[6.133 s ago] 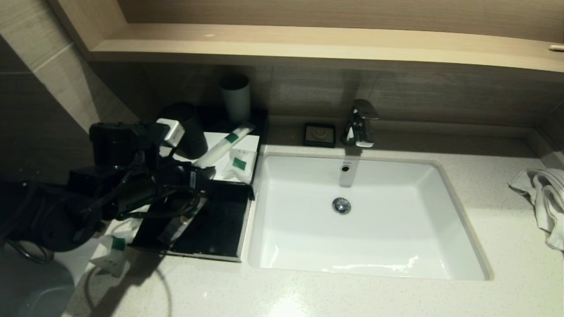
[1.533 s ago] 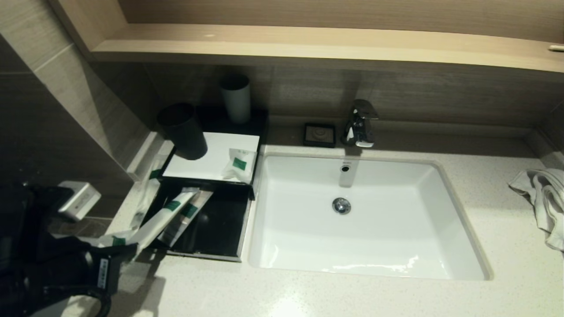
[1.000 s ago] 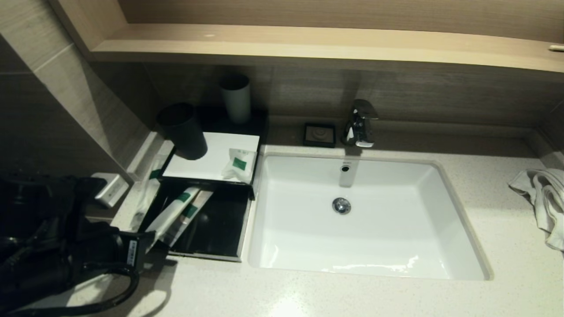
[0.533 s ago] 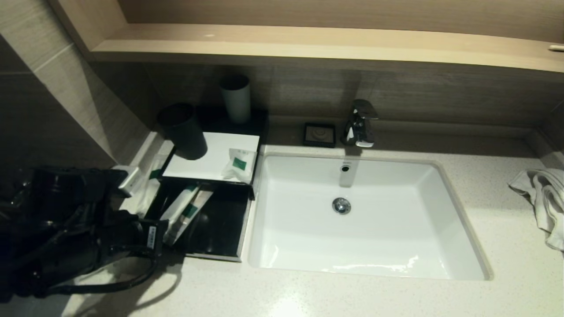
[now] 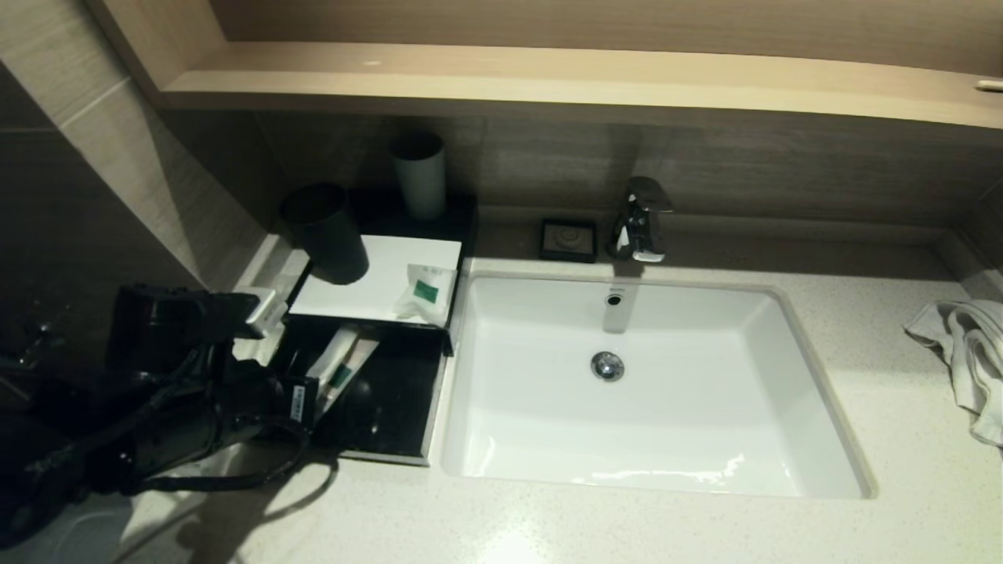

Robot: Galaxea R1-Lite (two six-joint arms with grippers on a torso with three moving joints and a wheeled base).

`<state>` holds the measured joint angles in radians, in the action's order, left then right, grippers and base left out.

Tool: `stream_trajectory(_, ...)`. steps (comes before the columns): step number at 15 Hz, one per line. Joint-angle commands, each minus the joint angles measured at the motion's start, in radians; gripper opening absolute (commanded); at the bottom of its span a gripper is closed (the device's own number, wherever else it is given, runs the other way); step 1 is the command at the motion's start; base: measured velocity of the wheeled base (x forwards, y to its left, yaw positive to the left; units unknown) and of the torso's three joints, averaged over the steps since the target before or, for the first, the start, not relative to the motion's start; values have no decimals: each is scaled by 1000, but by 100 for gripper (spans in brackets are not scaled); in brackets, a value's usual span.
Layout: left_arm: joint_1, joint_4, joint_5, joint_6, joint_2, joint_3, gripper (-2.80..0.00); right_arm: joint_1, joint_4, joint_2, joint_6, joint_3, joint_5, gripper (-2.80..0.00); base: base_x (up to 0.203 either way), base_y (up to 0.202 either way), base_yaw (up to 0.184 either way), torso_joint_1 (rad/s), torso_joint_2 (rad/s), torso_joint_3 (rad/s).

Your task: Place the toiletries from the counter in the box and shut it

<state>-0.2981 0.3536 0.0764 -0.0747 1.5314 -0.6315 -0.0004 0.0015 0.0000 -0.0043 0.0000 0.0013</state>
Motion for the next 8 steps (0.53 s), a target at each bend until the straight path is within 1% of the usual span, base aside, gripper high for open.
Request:
stream_trajectory(1, -1, 2, 1, 0, 29, -16, -280, -1, 0, 0, 0, 0, 0, -280, 0, 0, 0, 0, 0, 0)
stream_trajectory(8, 0, 59, 7, 1, 84, -33, -280, 0, 0, 0, 0, 0, 0, -280, 0, 0, 0, 0, 0, 0)
